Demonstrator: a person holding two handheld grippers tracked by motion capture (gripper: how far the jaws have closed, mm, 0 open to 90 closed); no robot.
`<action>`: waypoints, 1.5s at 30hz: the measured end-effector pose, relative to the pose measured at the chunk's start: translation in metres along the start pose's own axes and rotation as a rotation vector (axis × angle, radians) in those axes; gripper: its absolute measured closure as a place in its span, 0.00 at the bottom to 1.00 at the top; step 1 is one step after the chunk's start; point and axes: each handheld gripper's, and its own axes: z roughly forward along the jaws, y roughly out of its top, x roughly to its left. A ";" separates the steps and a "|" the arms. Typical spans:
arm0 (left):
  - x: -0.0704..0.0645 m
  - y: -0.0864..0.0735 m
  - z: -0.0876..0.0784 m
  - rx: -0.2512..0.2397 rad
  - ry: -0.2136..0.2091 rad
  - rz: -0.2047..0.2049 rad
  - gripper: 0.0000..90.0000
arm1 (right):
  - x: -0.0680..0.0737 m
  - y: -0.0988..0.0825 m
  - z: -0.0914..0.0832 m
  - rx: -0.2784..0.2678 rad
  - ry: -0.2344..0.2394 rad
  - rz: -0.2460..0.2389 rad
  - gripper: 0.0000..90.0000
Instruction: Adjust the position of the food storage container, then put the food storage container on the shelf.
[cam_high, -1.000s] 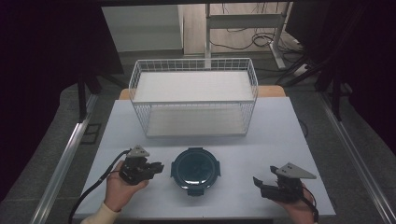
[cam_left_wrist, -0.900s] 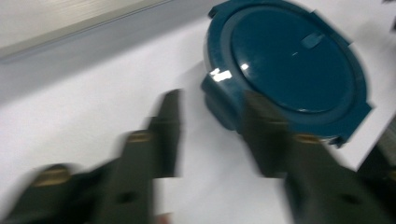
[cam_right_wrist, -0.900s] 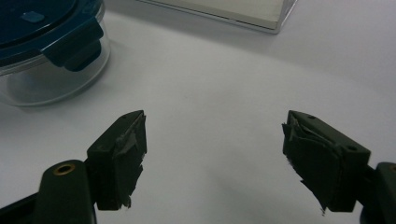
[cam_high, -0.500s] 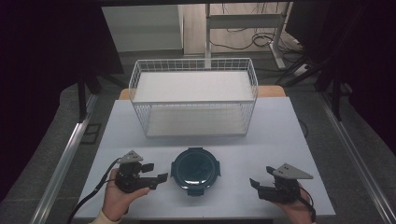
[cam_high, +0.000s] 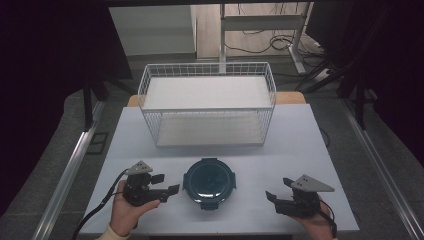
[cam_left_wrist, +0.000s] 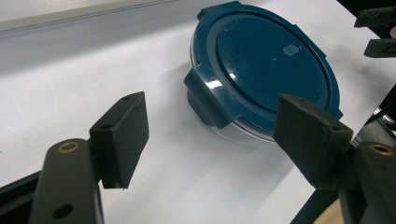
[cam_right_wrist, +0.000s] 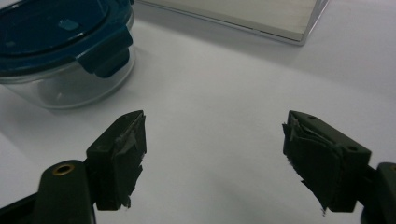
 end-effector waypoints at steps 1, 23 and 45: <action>0.001 0.000 -0.001 -0.005 0.001 -0.001 0.28 | 0.000 0.002 -0.001 -0.010 0.013 0.028 0.22; 0.000 0.006 0.010 -0.020 -0.042 -0.084 0.19 | 0.025 0.036 0.019 0.032 0.176 0.210 0.18; 0.009 0.010 0.038 0.027 -0.135 -0.205 0.16 | 0.052 0.064 0.078 0.150 0.271 0.307 0.11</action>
